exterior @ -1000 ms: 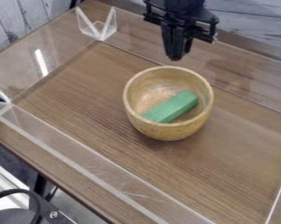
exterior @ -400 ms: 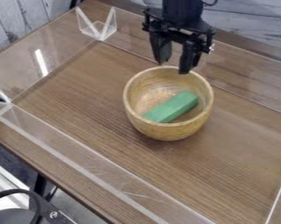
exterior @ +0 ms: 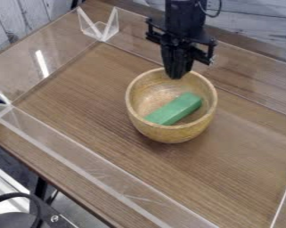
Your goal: Remove the green block from inside the brown bowl and put it on the table
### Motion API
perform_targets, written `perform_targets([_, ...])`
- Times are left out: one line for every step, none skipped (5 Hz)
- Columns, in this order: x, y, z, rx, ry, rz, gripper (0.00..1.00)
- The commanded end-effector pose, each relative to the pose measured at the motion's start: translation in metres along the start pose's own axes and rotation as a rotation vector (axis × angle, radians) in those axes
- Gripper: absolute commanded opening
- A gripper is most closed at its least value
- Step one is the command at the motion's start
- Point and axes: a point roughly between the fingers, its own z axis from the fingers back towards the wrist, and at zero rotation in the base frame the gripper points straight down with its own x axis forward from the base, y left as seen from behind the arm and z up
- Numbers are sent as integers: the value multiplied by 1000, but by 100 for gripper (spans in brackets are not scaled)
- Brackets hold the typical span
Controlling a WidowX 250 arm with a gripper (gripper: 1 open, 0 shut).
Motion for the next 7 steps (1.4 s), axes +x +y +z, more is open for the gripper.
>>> perform_targets([5,2,4,12,-35,-3,100])
perform_targets([6,2,-1,14,-30,-6,100])
perform_targets([6,2,-9,13,-17,-9,100])
perform_targets([6,2,-17,13,-6,-13,100])
perform_targets([5,2,-28,14,9,-20,100])
perform_targets([5,2,-38,14,26,-23,100])
perform_targets([6,2,-47,12,42,-23,100])
